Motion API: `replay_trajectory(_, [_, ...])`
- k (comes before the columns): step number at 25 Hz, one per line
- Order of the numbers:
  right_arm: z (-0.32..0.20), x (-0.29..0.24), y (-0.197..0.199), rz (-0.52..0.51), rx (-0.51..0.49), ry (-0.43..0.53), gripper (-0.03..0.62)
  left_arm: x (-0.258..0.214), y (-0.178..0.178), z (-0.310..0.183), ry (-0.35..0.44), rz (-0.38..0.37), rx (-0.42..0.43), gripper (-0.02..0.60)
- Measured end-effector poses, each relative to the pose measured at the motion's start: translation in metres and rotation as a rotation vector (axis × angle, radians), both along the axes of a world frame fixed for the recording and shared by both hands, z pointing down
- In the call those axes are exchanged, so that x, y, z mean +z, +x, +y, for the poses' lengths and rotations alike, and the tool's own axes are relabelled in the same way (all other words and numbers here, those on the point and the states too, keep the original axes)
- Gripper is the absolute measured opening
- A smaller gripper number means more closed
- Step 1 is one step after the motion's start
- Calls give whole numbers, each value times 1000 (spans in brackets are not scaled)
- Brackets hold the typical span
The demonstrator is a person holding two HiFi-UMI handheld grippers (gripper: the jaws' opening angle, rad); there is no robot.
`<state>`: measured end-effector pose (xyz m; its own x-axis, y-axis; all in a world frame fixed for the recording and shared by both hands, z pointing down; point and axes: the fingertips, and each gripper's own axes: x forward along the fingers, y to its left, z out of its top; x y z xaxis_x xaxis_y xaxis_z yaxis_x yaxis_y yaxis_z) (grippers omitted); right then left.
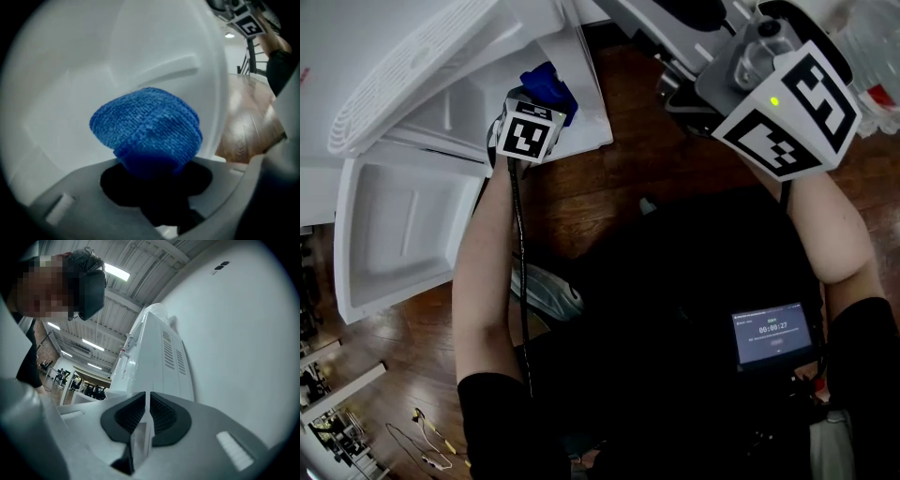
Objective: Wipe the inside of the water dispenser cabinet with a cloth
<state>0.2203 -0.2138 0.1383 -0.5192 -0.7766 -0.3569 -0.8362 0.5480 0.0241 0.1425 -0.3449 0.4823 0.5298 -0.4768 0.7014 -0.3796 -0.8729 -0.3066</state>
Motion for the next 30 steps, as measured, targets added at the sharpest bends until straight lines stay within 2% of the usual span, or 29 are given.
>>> replay_trajectory(2, [-1,-3,-5,-7,-28,2,32,-2,-2,-24,-3,27,-83,192])
replay_trajectory(5, [-2,-1,-8,-11,-38,-12,34,-12,-9,-60,58,59,-201,193])
replay_trajectory(8, [-1,0,-10,-12,-45,-15,32,-14,-20,-76,71,64,-283,193])
replay_trajectory(13, [-5,8,-9,7,-51,-24,32,-5,-40,-68,53,57,-371,195])
replay_trajectory(18, [-6,9,-3,26,-31,-14,32,-4,-66,-23,16,76,-410,195])
replay_trajectory(21, [-7,7,-5,39,-42,-18,29,0,-79,-10,14,64,-434,195])
replay_trajectory(24, [-6,10,-4,35,-29,-36,28,3,-82,-20,20,39,-468,195])
replay_trajectory(27, [-6,11,-7,23,-57,-45,28,5,-90,-50,34,4,-551,195])
replay_trajectory(30, [-7,10,-13,20,-94,-56,28,1,-93,-83,24,23,-628,195])
